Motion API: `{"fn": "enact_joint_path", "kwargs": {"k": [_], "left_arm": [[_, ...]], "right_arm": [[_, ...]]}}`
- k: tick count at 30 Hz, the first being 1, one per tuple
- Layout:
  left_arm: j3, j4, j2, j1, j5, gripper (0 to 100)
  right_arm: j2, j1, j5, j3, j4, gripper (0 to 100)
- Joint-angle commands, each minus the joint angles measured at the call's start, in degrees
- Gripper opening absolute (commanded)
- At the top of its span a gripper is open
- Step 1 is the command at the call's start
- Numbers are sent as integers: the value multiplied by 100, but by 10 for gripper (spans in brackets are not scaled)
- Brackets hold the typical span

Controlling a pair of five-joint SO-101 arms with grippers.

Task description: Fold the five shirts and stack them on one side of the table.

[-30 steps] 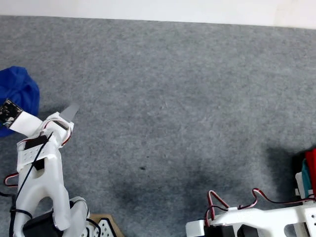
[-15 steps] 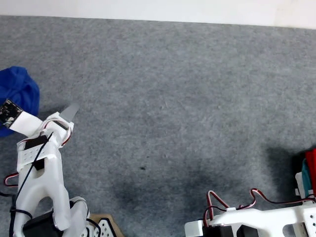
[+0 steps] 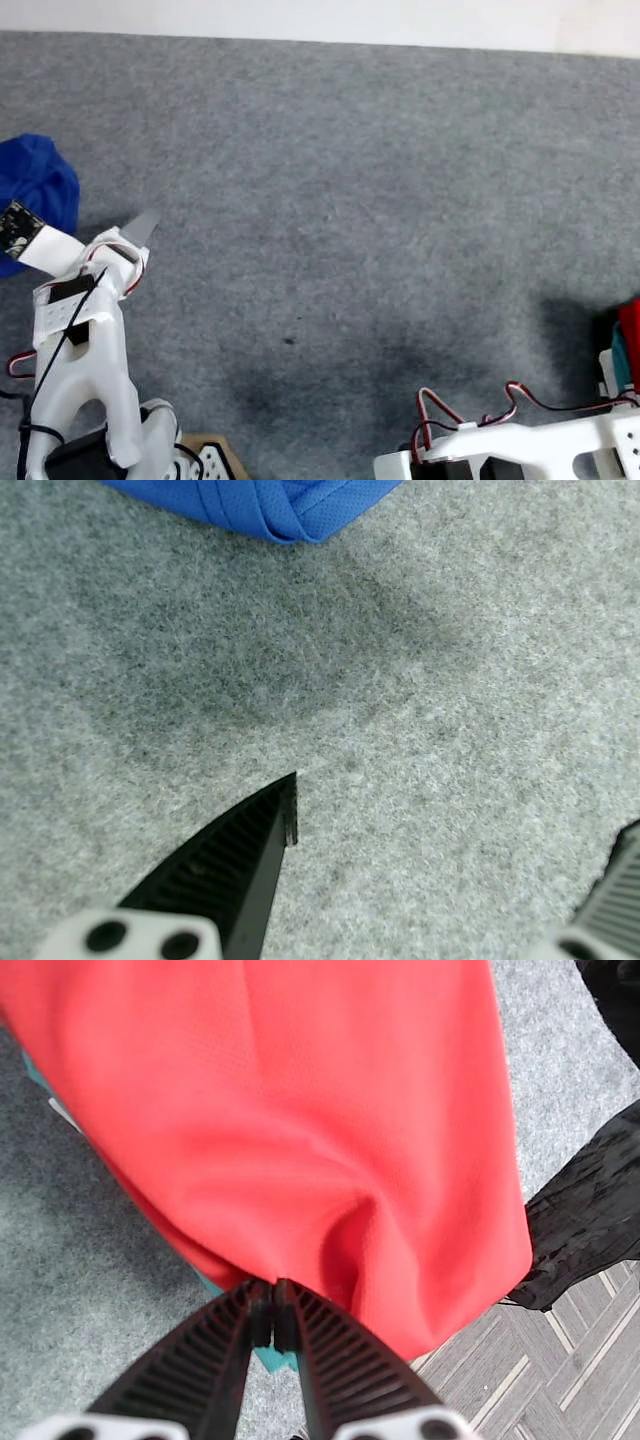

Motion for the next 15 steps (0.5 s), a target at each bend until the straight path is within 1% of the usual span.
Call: {"fn": "enact_joint_path", "kwargs": {"k": [1,5,12,15], "left_arm": [[-22,-88,-180,75,35,457],[-22,-88,-180,75,35,457],[-22,-97,-180,75,35,457],[-22,-97,-180,75,35,457]], "right_arm": [[-171,-84,70,-136,-66,7],[-180,-92,62,-171,22,7],[-180,-101,62,-734,884,7],[-180,-347,62,-857,1402,7]]}}
